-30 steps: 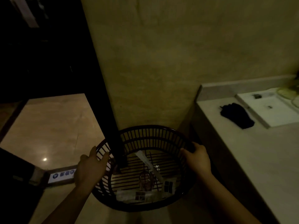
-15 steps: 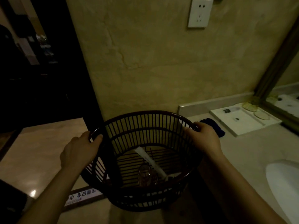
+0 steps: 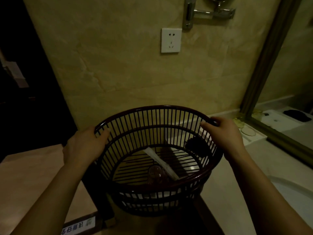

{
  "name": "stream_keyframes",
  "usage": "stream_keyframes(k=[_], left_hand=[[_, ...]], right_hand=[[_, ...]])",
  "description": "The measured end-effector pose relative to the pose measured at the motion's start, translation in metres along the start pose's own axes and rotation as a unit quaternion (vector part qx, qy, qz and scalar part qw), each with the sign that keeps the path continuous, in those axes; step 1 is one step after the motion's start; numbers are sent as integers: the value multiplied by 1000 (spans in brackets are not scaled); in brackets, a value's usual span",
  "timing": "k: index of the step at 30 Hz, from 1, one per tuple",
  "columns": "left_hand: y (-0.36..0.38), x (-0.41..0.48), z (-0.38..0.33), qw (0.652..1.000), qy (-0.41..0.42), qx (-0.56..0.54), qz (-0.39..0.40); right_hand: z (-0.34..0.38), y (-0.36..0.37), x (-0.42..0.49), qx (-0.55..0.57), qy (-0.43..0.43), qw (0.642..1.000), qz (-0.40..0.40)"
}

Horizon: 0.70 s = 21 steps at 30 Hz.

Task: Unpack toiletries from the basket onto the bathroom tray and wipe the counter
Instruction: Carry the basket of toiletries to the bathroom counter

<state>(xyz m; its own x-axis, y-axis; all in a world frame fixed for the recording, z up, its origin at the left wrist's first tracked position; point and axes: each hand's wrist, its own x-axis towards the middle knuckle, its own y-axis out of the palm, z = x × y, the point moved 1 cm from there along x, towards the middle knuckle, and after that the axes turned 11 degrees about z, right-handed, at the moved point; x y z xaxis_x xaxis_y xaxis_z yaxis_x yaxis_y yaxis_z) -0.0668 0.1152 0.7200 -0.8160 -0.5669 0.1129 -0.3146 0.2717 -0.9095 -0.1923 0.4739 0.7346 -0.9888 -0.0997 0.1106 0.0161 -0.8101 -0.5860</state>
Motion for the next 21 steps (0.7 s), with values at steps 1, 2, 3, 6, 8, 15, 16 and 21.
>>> stream_keyframes(k=[1,2,3,6,8,15,16,21], left_hand=[[3,1,-10,1000,3,-9,4],[6,2,-20,1000,4,-16,11],[11,4,-30,1000,5,-22,16],[24,15,-60,998,10,-41,36],[35,26,-77,997,9,-52,62],[71,69,-117,996,37,-33,78],[76,75,-121,995,45,-34,78],[97,109,-140,993,69,-27,97]], right_hand=[[-3,-8,4,-2,1,1000,-1],[-7,-16,9,-2,4,1000,-5],[-10,-23,14,-1,7,1000,-12],[-21,-41,29,1,17,999,-27],[-29,-49,40,1,28,999,-35],[-55,-63,79,-13,65,996,-62],[-57,-63,84,-20,69,996,-62],[-66,-65,105,-54,94,991,-78]])
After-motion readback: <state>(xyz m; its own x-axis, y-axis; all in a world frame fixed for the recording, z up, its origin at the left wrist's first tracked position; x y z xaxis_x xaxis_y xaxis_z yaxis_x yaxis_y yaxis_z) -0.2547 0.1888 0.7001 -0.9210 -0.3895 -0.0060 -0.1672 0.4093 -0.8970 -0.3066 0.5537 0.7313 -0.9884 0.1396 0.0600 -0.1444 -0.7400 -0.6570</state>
